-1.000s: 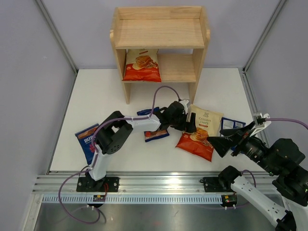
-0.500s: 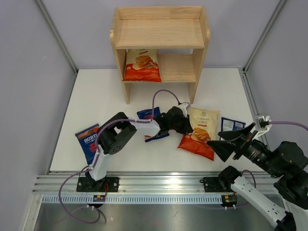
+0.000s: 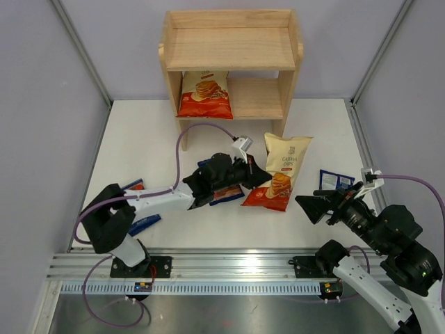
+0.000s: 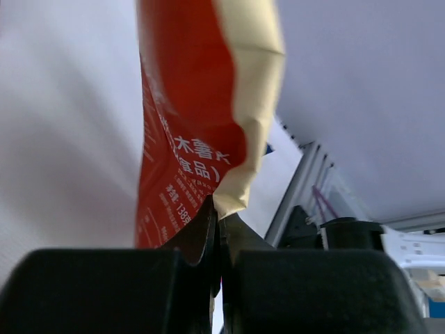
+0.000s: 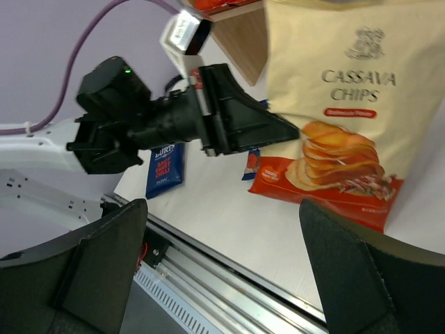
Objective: Place and organize the chips bags onto the shelf
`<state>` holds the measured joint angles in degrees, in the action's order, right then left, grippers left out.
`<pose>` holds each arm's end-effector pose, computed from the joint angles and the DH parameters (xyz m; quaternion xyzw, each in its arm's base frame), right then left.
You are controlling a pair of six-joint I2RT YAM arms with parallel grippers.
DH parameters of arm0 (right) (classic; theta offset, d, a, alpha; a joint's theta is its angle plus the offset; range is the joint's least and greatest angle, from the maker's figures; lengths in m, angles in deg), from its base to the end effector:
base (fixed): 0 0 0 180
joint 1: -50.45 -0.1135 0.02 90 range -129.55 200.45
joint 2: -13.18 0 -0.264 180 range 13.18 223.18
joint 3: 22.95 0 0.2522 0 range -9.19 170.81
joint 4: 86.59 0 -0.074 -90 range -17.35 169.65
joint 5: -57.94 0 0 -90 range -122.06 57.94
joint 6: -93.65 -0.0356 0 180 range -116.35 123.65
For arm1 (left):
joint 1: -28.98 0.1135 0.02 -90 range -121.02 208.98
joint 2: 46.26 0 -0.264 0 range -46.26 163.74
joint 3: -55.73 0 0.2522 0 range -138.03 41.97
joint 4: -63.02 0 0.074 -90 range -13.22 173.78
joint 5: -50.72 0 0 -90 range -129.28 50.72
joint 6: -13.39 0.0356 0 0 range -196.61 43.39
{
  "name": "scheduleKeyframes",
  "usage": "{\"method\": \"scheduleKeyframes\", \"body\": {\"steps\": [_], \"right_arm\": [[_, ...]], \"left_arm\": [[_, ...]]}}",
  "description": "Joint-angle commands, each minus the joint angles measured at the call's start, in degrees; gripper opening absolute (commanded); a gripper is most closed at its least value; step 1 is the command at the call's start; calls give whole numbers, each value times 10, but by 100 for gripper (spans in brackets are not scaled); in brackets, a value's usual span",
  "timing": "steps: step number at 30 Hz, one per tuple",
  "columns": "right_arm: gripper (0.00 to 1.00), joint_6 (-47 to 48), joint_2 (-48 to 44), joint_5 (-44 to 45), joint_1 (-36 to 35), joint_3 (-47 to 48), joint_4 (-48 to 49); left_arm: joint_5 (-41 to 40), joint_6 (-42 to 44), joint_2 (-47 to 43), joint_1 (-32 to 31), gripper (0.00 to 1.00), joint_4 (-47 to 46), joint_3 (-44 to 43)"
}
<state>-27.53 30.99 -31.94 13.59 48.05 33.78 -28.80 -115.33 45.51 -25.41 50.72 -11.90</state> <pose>0.0230 0.0171 0.3839 -0.0363 0.7448 0.3721 0.5527 0.2073 -0.3005 0.2519 0.1624 0.7580 -0.5045 0.3802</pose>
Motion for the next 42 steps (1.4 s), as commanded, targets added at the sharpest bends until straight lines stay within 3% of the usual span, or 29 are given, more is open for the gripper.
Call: {"method": "scheduleKeyframes", "body": {"steps": [1,11,17,21,30,42], "right_arm": [[98,-26,-36,37,1,-31,69],[98,-67,-45,-95,1,-166,258],[95,-150,38,-195,1,-238,486],[94,-199,134,-253,1,-256,664],[93,-271,300,-276,-2,-263,981],[89,-264,420,-246,-46,-205,1183]], "left_arm": [[-19,-18,-78,-3,0,-81,22],[-150,-7,-299,-3,0,0,44],[-230,-2,-403,-3,0,-14,51],[-245,2,-439,-3,0,-43,47],[-228,-31,-491,-2,0,-77,26],[-215,-169,-497,-3,0,-164,90]]}}
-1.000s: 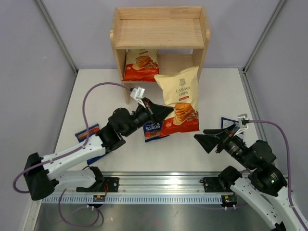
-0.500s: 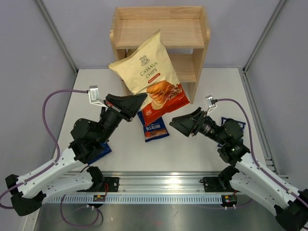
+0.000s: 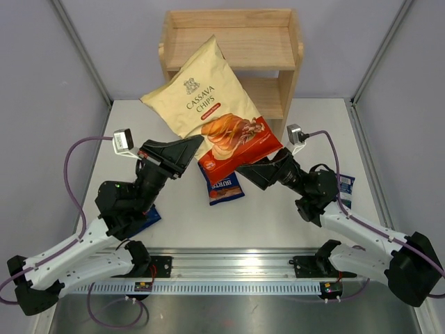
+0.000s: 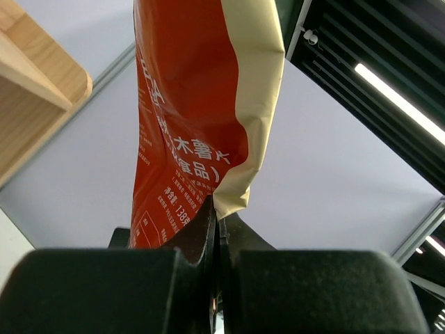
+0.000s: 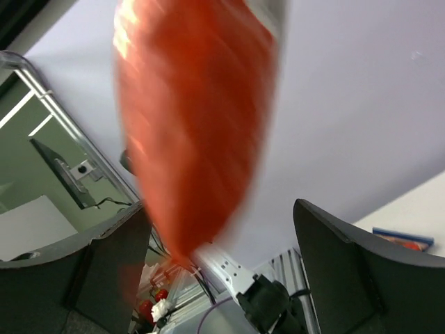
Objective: Place and organize the chips bags onto the shelf
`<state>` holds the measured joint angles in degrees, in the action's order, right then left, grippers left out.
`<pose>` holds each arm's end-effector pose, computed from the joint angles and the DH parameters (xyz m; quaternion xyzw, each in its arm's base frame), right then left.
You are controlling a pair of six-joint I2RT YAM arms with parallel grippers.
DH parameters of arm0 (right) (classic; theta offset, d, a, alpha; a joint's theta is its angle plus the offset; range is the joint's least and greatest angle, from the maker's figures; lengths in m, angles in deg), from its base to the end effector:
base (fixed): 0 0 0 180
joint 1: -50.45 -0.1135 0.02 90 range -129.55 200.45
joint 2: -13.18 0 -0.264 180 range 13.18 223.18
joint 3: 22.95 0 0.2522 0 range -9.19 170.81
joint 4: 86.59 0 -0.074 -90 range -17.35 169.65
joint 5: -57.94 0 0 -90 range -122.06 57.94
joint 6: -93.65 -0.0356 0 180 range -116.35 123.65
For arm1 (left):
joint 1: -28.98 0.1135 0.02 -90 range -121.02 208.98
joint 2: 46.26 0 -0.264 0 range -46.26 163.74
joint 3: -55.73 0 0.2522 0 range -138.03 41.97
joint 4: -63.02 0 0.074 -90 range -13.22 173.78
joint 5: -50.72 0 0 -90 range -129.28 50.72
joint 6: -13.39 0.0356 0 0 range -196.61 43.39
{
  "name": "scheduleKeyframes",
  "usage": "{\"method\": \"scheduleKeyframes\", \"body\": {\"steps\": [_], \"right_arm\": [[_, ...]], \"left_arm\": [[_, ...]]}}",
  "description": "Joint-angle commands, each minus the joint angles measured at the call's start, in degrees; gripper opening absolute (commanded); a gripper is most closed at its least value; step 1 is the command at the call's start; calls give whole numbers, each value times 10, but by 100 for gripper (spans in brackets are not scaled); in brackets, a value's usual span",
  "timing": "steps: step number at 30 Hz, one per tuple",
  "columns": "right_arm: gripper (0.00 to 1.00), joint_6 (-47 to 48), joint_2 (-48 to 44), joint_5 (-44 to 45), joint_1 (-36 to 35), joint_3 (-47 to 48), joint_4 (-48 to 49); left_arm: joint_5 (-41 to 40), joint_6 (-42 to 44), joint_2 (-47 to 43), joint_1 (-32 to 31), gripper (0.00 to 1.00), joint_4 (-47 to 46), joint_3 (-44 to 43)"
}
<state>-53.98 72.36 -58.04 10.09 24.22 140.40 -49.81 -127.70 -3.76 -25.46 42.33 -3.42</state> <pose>0.1562 0.1532 0.3485 -0.1295 0.4749 0.7203 0.4887 0.0946 -0.1212 0.4302 -0.0693 0.4439 -0.6859 0.5724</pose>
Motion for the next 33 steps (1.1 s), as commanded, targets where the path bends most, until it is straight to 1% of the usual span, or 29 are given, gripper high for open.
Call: {"method": "scheduleKeyframes", "body": {"steps": [1,3,4,5,6,9,11,13,14,16,18,19,20,21,22,23,25,26,27,29,30,32,33], "right_arm": [[88,2,5,20,-13,39,118],[85,15,-1,38,-14,40,116],[82,17,-2,47,-14,40,114],[74,18,-6,64,-14,41,105],[70,24,-7,71,-14,42,99],[63,25,-10,90,-13,46,77],[56,22,-14,103,-13,45,71],[56,23,-19,125,-14,39,59],[56,26,-27,131,-14,39,40],[51,31,-36,146,-14,37,13],[41,44,-52,156,-14,36,-37],[36,50,-63,157,-14,35,-69],[31,58,-67,159,-14,34,-85],[25,62,-73,160,-14,28,-98],[23,64,-84,168,-14,24,-122],[20,63,-90,173,-13,18,-129],[17,60,-100,190,-14,-3,-136],[17,53,-107,194,-14,-10,-146],[16,50,-112,199,-13,-18,-154],[15,34,-124,214,-14,-28,-170],[15,29,-129,220,-15,-35,-171],[13,11,-144,245,-14,-54,-179],[13,8,-149,252,-14,-63,-179]], "left_arm": [[-12,-55,-3,-2,0,-74,8],[-16,-64,-5,-2,0,-71,20],[-20,-74,-5,-2,0,-63,22],[-21,-78,-6,-2,0,-56,23],[-22,-81,-5,-2,0,-52,28],[-22,-91,-4,-1,0,-43,35],[-21,-91,-2,-1,0,-36,37],[-20,-87,-1,-1,0,-25,39],[-22,-85,-1,-1,0,-18,40],[-30,-76,0,6,0,5,43],[-33,-71,-3,27,0,32,48],[-30,-69,-3,35,4,39,53],[-28,-70,-6,44,16,47,56],[-26,-68,-8,63,21,65,57],[-24,-67,-14,72,26,76,61],[-20,-62,-15,80,41,83,63],[-13,-50,-20,105,55,114,61],[-12,-45,-22,112,64,131,55],[-17,-39,-24,125,76,181,50],[-22,-23,-39,135,81,227,43],[-42,-8,-45,140,84,283,35],[-59,14,-71,142,86,323,31],[-79,31,-82,142,90,368,28]]}}
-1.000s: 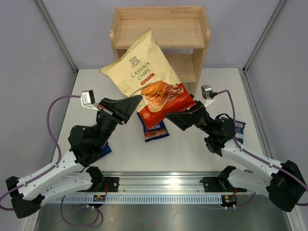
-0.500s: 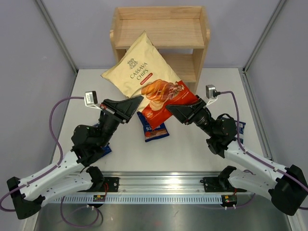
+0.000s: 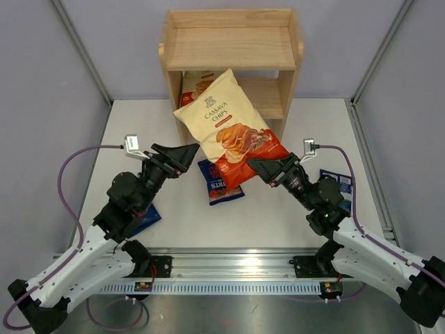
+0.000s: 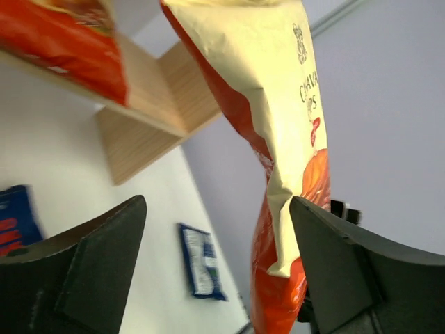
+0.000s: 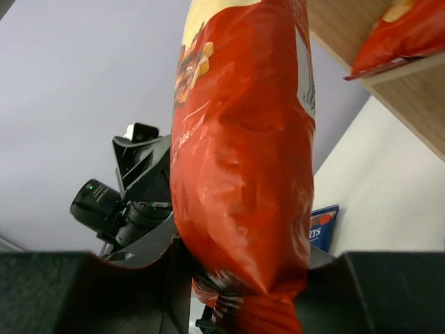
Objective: Place and organize the chips bags onto the shelf
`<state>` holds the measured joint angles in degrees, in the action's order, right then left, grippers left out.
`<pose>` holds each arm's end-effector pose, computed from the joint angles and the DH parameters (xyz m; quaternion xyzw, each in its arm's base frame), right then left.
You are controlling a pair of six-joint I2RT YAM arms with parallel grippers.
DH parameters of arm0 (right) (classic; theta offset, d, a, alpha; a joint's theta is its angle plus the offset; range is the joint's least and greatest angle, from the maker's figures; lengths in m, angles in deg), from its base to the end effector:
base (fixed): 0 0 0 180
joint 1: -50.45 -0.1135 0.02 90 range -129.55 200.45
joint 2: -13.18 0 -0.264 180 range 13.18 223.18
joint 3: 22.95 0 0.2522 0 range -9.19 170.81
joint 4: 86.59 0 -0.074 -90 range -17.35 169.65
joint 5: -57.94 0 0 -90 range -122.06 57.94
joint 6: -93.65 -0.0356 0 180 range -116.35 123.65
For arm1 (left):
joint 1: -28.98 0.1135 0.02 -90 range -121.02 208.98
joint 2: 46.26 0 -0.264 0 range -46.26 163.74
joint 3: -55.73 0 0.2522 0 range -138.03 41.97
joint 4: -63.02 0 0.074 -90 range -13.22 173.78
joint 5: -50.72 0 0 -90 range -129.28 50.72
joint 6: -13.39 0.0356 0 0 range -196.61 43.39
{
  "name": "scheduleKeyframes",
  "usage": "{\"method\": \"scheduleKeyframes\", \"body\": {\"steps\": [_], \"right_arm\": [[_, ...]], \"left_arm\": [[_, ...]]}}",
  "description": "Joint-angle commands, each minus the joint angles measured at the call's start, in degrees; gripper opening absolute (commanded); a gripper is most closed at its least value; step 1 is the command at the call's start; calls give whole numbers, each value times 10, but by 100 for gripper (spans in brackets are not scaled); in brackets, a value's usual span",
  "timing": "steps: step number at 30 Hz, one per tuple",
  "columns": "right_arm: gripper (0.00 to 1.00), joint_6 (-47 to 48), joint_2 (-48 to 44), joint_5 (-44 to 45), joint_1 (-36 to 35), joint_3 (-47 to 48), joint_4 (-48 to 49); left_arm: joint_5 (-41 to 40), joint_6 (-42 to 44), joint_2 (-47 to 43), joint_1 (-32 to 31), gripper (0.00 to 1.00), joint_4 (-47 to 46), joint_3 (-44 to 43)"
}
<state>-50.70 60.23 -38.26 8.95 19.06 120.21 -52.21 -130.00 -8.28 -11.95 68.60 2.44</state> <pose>0.1420 0.1307 0.3251 0.0182 0.5616 0.6339 0.5314 0.1278 -0.1003 0.3609 -0.1551 0.6274 -0.5077 0.5698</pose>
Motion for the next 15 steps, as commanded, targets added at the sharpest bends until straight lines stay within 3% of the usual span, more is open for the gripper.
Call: {"method": "scheduleKeyframes", "body": {"steps": [1,4,8,15], "right_arm": [[13,-30,-32,58,-3,-15,23],[13,-51,-34,82,-3,-23,22],[11,-74,-21,106,-2,-32,31],[10,-103,9,152,4,-27,52]], "left_arm": [[-63,66,-46,8,91,124,-34],[-93,112,-71,8,99,209,-60],[-119,192,-84,8,99,326,-105],[-135,262,-102,8,99,431,-145]]}}
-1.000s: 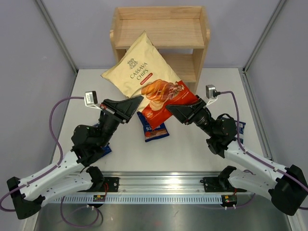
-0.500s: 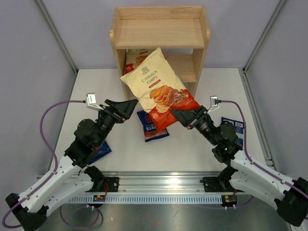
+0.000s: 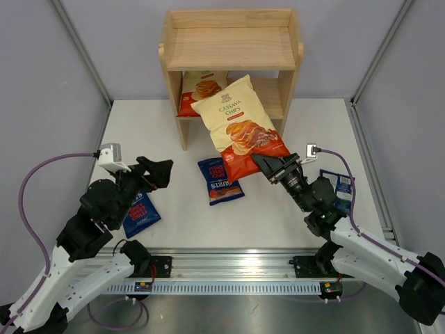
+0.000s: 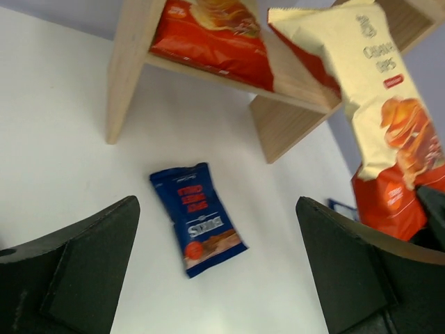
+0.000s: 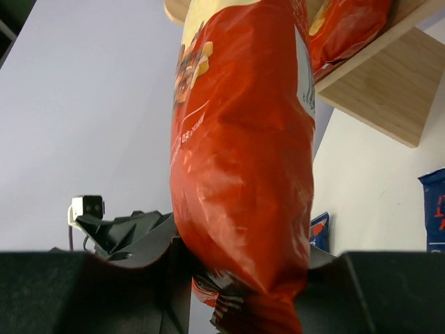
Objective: Place and organize the chips bags onto the shelf
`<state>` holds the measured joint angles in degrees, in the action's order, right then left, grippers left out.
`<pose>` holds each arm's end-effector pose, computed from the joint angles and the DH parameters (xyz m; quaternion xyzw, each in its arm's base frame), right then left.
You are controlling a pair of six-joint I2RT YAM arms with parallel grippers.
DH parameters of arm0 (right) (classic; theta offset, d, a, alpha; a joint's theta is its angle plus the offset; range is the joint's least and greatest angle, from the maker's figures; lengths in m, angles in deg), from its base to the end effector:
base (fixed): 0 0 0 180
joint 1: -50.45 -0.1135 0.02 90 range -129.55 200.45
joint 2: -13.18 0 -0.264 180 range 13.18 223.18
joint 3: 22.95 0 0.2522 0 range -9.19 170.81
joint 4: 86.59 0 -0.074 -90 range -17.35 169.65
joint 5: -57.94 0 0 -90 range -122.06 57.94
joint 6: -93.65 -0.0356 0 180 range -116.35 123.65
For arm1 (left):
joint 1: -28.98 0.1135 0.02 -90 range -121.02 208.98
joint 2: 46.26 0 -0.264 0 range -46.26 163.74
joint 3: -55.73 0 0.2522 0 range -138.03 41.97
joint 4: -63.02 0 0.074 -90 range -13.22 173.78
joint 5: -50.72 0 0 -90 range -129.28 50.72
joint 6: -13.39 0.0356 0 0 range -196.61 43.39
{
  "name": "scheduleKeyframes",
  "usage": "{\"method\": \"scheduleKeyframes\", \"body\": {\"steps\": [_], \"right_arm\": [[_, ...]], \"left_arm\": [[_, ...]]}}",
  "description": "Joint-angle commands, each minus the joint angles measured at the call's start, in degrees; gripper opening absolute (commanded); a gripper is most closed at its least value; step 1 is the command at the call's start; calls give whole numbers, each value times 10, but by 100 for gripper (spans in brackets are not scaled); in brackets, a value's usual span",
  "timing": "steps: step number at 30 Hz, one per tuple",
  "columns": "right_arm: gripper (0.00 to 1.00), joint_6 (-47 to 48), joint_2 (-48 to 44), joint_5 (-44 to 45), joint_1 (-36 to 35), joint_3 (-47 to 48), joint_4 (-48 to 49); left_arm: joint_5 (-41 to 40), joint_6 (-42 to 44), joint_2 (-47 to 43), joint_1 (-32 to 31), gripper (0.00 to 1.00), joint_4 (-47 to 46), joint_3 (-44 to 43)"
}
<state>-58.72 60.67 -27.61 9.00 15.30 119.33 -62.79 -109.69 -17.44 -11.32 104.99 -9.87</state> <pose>0.1483 0.1273 0.2990 0.1389 0.5810 0.6166 0.5127 0.0831 -0.0518 0.3821 -0.0916 0.7301 -0.2738 0.6193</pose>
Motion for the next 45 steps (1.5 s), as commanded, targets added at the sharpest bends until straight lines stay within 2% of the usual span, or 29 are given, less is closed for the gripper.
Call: {"method": "scheduleKeyframes", "body": {"steps": [1,5,9,16,24,30,39,45], "right_arm": [[10,-32,10,51,5,16,52],[10,-43,34,72,22,40,63],[8,-86,82,88,72,65,66],[9,-103,192,99,113,153,70],[8,-93,338,157,134,259,87],[8,-95,418,148,160,330,80],[8,-92,480,143,173,390,24],[12,-123,476,130,175,365,5]], "left_arm": [[-30,64,-18,2,99,72,-22],[-16,115,-33,2,99,90,-16],[-1,142,-56,2,99,82,14],[39,153,-78,2,99,69,40],[52,163,-85,1,99,72,43],[63,167,-96,1,99,68,46],[74,172,-92,1,99,67,46],[72,172,-95,1,99,68,46]]}}
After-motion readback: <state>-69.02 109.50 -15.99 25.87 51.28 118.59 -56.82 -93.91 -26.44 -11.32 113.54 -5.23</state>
